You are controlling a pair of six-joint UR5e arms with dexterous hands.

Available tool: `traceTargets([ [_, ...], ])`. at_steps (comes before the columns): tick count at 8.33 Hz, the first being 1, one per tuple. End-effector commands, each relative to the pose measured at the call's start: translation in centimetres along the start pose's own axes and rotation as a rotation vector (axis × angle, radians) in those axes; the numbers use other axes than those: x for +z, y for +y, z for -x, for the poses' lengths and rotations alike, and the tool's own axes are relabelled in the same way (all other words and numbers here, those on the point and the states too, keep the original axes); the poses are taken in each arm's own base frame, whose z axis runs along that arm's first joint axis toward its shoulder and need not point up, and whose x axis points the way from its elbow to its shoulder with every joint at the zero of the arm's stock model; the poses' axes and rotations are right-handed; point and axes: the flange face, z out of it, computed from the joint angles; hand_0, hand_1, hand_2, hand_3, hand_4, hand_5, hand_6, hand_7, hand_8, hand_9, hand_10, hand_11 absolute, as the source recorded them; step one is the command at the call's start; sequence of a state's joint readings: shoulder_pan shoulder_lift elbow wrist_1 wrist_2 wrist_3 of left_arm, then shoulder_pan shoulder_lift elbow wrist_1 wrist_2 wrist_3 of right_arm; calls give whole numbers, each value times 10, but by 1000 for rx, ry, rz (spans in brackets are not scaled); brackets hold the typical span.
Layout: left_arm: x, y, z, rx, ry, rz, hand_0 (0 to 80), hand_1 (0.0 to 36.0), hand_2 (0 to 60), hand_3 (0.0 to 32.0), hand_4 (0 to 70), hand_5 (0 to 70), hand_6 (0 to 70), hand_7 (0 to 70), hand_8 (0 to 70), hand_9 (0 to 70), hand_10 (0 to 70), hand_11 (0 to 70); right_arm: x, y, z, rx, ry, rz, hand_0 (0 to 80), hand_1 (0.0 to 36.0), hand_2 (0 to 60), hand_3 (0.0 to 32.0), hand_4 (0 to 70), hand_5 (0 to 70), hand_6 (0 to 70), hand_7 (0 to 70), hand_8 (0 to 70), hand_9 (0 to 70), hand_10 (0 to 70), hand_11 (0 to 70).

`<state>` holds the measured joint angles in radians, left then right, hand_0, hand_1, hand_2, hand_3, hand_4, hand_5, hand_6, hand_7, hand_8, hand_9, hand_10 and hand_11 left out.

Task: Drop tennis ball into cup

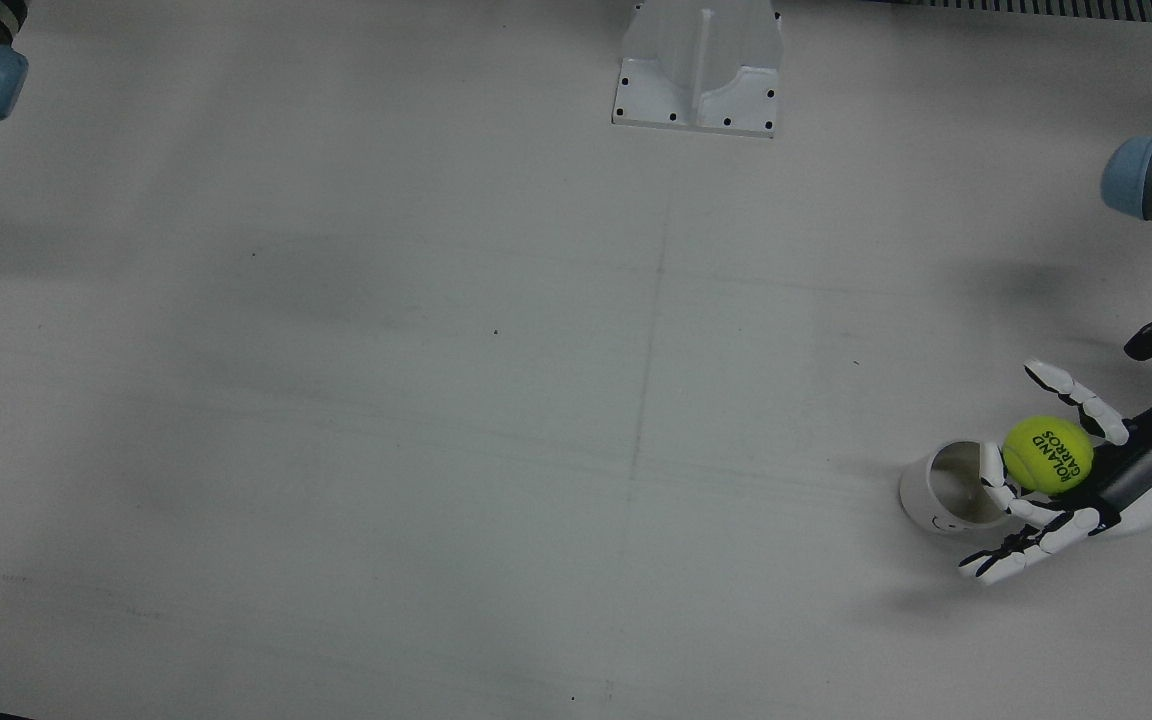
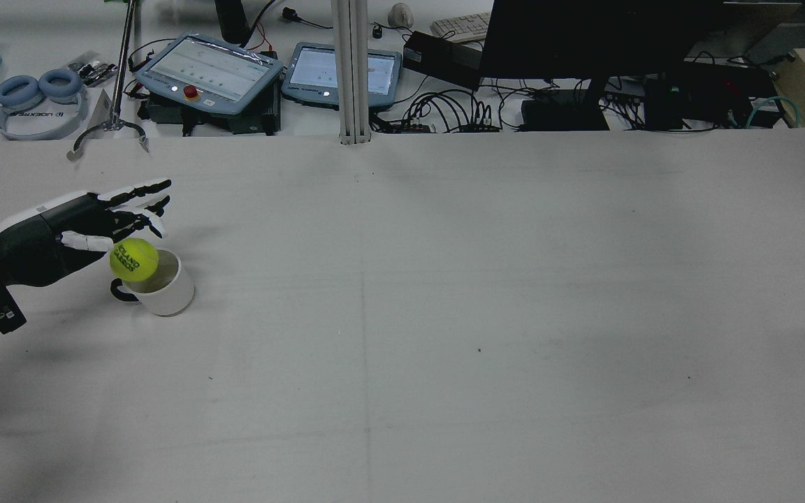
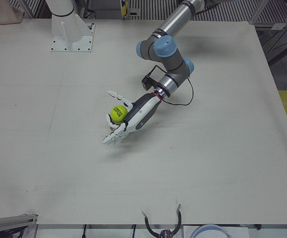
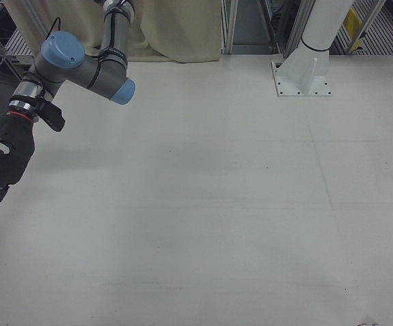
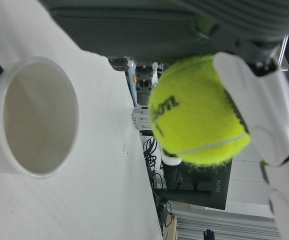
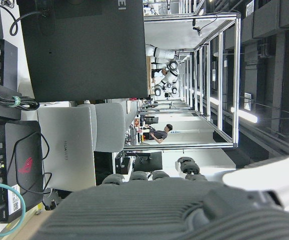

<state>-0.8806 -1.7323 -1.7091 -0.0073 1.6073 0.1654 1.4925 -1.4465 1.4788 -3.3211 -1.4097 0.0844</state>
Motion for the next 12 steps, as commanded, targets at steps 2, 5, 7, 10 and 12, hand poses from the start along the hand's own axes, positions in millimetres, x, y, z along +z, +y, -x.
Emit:
traceTargets([
  [2,-3,-4,-1,-3,-1,-3,413,78,127,0,95,68,242,34,64,31,9,20,0,0,0,0,0,0,0,0,0,0,0,0,0,0,0,0,0,0],
  [5,-83,-29,-112,62,191,-69,421,83,139,0,84,78,281,29,70,31,6,17,0,0,0,0,0,0,0,0,0,0,0,0,0,0,0,0,0,0],
  [7,-145,-21,-205,119,356,-82,444,97,119,0,77,71,224,46,61,32,9,22,0,0,0,0,0,0,0,0,0,0,0,0,0,0,0,0,0,0],
  [10,-172,-16,-237,137,419,-87,461,115,124,0,84,76,232,58,63,32,14,31,0,0,0,0,0,0,0,0,0,0,0,0,0,0,0,0,0,0],
  [12,-183,-8,-251,152,442,-80,462,117,119,0,48,82,244,28,63,28,9,25,0,0,0,0,0,0,0,0,0,0,0,0,0,0,0,0,0,0],
])
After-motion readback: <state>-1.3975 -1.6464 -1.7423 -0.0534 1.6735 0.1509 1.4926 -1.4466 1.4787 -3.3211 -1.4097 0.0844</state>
